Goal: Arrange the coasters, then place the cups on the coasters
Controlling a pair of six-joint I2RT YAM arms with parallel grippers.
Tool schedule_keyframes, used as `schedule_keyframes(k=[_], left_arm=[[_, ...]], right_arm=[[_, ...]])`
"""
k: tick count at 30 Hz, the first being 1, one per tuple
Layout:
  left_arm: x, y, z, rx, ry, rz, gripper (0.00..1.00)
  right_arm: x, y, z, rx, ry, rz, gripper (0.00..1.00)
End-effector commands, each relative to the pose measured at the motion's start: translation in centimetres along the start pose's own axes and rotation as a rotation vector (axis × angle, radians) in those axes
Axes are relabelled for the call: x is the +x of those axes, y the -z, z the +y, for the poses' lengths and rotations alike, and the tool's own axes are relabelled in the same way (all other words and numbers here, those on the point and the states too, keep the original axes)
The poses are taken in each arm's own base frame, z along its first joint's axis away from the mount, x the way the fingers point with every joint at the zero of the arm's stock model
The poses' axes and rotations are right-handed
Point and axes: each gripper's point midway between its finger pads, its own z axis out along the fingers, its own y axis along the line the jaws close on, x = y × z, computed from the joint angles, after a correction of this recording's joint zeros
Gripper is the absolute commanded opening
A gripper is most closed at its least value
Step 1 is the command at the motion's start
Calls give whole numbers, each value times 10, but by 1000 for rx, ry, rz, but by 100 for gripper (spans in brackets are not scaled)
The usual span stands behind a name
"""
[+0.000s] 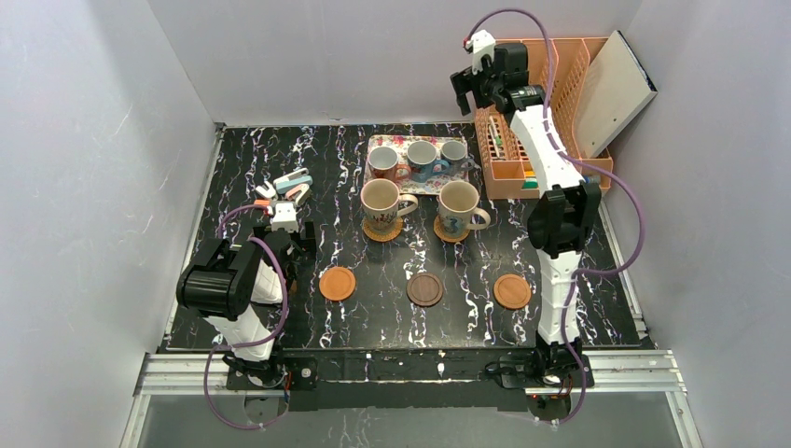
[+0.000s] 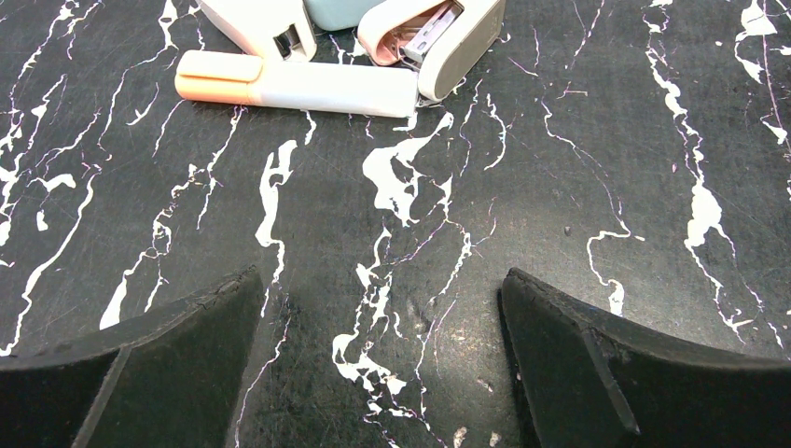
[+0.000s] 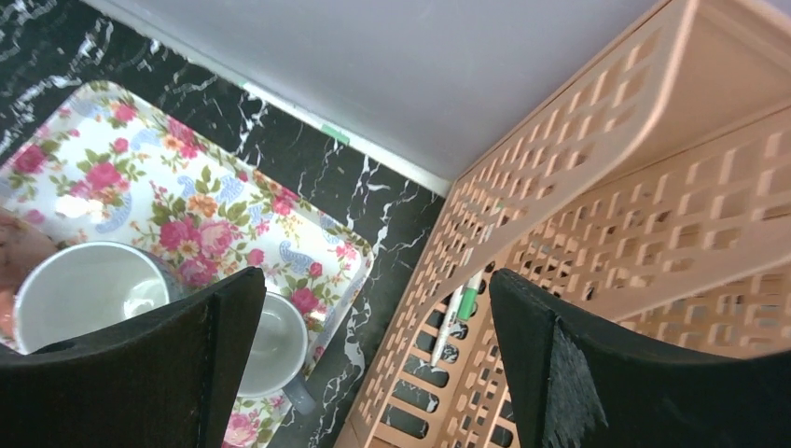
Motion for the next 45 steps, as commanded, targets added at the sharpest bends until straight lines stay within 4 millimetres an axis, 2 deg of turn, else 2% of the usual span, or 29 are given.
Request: schedule_keyframes(k=[1, 5, 9, 16, 21, 24, 31, 37, 40, 45], left_arm=[[-9, -4, 6, -34, 17, -27, 98], [-9, -4, 6, -34, 17, -27, 98], [-10, -4, 6, -34, 17, -28, 98], [-9, -4, 6, -34, 17, -28, 98], [-10, -4, 6, -34, 16, -28, 98], [-9, -4, 6, -34, 16, -28, 98], [-10, -4, 6, -34, 16, -28, 98], [-9, -4, 6, -34, 17, -27, 98], [-10, -4, 6, -34, 17, -29, 98], [-10, -4, 6, -34, 17, -29, 98]], right_arm=[[17, -25, -2, 8, 32, -1, 98], [29, -44, 3, -12, 25, -8, 98], [27, -52, 14, -67, 0, -41, 98], [28, -64, 58, -248, -73, -94, 98], [36, -73, 94, -328, -37, -72, 98], [41, -70, 104, -363, -31, -50, 98], [54, -57, 110, -380, -34, 5, 97], [71, -65, 100, -292, -29, 56, 96], [79, -68, 99, -287, -21, 72, 94], [81, -69, 105, -296, -23, 83, 91]])
